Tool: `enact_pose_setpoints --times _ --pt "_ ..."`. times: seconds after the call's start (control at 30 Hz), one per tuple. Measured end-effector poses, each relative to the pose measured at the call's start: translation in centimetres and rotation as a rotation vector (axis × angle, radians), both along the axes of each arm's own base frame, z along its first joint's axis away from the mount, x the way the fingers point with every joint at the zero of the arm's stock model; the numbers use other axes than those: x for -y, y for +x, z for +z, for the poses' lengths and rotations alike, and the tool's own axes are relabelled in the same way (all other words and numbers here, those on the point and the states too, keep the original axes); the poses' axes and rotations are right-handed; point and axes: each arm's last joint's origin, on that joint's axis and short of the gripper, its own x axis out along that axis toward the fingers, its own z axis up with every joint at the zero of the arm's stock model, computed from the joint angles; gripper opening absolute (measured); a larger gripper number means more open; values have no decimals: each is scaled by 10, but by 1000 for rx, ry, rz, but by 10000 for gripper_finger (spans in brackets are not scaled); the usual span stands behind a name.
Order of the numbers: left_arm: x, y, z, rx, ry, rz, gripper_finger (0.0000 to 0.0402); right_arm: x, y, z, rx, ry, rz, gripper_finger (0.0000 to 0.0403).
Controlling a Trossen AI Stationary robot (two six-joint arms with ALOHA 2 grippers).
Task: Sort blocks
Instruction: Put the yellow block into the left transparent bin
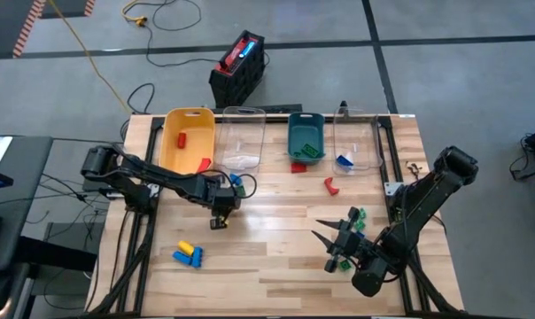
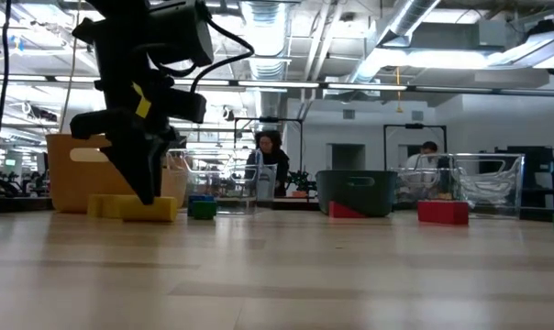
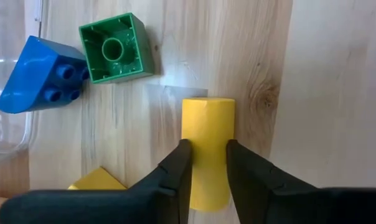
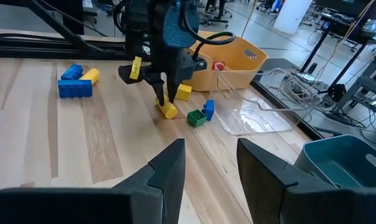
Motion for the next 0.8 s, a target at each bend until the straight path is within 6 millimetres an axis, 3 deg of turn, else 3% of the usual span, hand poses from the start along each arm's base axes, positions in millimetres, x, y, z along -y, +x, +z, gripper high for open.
enact_pose_setpoints --times 0.23,0.6,0.8 --pt "3 2 4 0 -11 7 93 0 0 0 0 0 0 159" --pt "6 1 -1 -32 -44 -19 195 -2 1 -2 -1 1 1 159" --pt "5 1 -1 -30 -41 6 169 -2 1 -2 3 5 2 159"
